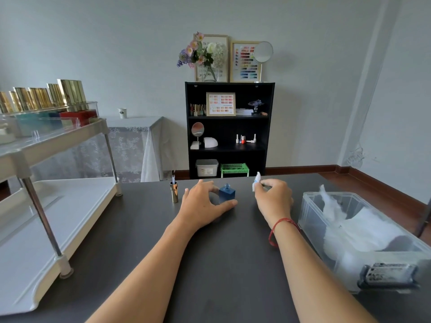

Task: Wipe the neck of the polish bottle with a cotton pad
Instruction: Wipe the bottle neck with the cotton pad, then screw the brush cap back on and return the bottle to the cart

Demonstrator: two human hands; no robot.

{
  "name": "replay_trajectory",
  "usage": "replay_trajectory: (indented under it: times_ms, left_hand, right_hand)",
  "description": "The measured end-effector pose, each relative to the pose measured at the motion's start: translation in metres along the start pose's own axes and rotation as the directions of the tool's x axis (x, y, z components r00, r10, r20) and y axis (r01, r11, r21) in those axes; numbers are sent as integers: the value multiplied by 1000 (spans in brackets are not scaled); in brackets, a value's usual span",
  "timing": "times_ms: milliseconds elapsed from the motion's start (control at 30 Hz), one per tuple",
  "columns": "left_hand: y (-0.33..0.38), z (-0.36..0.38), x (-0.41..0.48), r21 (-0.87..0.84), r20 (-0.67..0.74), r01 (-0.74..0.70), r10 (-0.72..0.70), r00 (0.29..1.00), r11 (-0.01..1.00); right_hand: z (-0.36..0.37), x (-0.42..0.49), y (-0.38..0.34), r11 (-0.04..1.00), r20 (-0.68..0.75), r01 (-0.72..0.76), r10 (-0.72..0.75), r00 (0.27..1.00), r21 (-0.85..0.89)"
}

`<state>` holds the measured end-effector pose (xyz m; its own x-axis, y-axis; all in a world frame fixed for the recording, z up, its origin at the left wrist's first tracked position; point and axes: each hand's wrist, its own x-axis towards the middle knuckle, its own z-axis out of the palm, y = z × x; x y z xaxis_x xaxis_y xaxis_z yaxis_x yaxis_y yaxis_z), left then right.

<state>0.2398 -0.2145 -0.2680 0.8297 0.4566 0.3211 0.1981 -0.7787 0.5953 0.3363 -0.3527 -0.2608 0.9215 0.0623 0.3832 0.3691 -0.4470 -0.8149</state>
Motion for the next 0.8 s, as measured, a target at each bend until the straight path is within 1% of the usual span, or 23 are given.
replay_trajectory:
  times_ms: [100, 267, 333, 467, 633, 700, 800]
  left_hand:
    - [1, -1, -3, -30, 13, 5, -4, 1000, 1000]
    - [2, -1, -2, 20, 145, 17, -20, 989, 1000]
    - [2, -2, -2, 12, 160, 24, -25, 987, 1000]
    - [1, -3, -2, -50, 133, 28, -21, 991, 998]
    - [-1, -6, -7, -74, 154, 35, -24, 988, 997]
    - [-2, -8, -10, -81, 156, 43, -30, 987, 996]
    - [-3, -10, -14, -68, 137, 57, -47, 989, 996]
  right_hand:
    - [1, 0, -1, 1000, 30, 7, -6, 1000, -29]
    - [2, 0, 0, 994, 95, 10, 0, 995, -106]
    - [2, -1, -1, 995, 77, 9, -2, 997, -100]
    - [0, -3, 0, 998, 2, -13, 14, 1000, -62]
    - [-5, -7, 2, 997, -85, -23, 29, 996, 70]
    - [-6, -10, 0, 992, -52, 24, -17, 998, 127]
    - [-6, -21, -9, 971, 100, 105, -129, 987, 213]
